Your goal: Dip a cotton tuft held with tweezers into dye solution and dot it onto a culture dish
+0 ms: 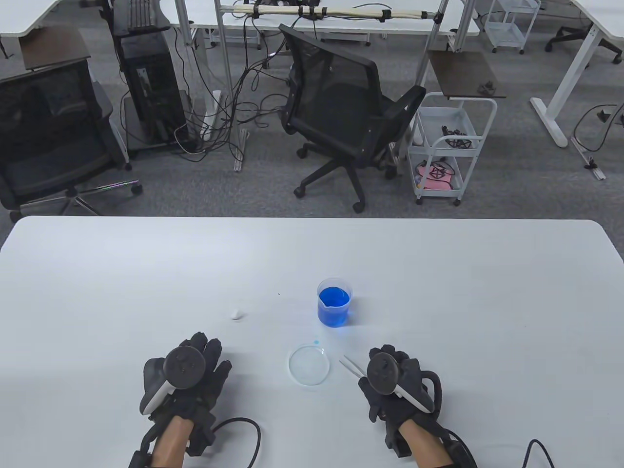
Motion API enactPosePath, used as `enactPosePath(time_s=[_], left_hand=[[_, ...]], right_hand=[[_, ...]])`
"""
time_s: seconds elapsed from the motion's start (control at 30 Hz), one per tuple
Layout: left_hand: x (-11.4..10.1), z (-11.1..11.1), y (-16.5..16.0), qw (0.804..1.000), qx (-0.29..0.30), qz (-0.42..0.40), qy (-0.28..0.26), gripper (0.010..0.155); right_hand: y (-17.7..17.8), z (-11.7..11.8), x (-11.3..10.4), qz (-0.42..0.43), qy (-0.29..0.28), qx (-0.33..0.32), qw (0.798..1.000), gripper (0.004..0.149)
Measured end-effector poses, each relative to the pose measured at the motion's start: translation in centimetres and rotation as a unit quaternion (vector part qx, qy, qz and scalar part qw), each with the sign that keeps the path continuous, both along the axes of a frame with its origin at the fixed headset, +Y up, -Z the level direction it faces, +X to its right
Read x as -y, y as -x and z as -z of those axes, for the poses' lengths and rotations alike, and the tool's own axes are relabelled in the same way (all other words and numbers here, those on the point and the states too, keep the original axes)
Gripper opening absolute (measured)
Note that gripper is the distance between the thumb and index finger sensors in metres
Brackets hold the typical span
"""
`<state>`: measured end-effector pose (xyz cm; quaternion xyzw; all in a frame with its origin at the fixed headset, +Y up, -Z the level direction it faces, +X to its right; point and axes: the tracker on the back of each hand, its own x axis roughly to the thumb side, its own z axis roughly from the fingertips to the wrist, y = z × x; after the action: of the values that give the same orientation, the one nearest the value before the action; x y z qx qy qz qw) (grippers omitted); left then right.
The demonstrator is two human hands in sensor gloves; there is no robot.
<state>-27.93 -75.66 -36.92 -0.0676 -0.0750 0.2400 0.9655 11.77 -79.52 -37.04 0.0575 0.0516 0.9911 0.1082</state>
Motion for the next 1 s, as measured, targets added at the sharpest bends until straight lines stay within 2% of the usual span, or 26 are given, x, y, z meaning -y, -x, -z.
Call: enactPosePath(time_s=[0.27,0.47,0.6,0.73,0.83,1.0], left_hand=[[-0.1,0.0,0.2,1.0,-0.004,-0.005,0.009,0.063],[-0.1,0.0,0.2,1.0,-0.005,-0.004,0.018,0.063],[-0.1,0.0,0.1,1.0,-0.004,-0.001,0.024,0.063],[-0.1,0.1,0.2,1.0,-0.004,-0.004,0.026,0.063],[-0.1,0.1,0.2,1.0,-0.003,-0.008,0.027,0.063],[0.0,0.1,0.2,0.999,0.001,-0.014,0.031,0.062]], right_hand=[[1.4,1.2,1.3,-0.028,0.029,-0.008,0.999,0.066],[1.5,1.1,1.3,-0.019,0.038,-0.001,0.999,0.055],[2.2,0.8,1.4,-0.062,0.032,-0.026,0.997,0.054],[2.4,0.6,1.0,-0.078,-0.003,-0.052,0.996,0.053],[2.1,0.0,-0.2,-0.019,-0.066,-0.085,0.994,0.052],[2.2,-1.8,-2.5,0.042,-0.09,-0.137,0.986,0.051]])
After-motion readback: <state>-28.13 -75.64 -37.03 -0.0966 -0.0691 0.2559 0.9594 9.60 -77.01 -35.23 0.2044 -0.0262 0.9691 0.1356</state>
